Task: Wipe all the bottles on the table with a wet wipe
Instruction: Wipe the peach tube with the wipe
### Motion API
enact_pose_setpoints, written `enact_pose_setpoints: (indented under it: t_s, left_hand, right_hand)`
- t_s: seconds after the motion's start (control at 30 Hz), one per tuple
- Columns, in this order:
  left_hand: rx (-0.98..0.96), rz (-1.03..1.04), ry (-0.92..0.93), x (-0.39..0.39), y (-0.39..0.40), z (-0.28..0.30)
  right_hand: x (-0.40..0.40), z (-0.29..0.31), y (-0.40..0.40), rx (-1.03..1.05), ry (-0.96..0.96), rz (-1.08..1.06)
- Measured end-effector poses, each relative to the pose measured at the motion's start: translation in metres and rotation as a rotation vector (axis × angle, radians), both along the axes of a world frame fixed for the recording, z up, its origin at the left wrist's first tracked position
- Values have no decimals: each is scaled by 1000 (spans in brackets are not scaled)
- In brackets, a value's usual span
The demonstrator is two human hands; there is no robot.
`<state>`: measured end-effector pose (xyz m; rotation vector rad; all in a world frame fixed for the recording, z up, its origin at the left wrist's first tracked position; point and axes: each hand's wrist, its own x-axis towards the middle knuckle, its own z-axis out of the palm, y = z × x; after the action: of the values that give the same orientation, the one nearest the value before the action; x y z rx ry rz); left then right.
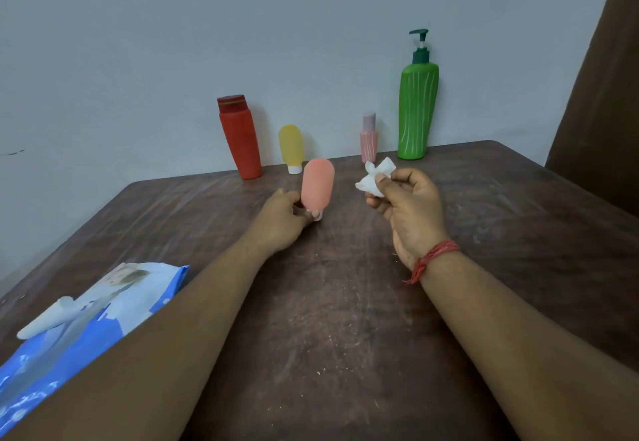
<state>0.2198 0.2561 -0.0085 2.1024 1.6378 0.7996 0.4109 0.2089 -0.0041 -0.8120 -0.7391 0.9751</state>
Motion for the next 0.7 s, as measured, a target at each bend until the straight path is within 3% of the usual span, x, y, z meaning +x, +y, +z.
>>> enact_pose_setpoints:
  t_s: [0.33,0.53,0.7]
  left_hand:
    - [-123,-11,-121,14,47,-7]
    - [-17,136,-118,31,71,-15]
    - [79,234,-2,52,94,-13]
  right_hand:
    - [10,-5,12,-6,23,-75]
    - [17,-4,17,-4,29,-108]
    - [21,-5,17,-17,22,-130]
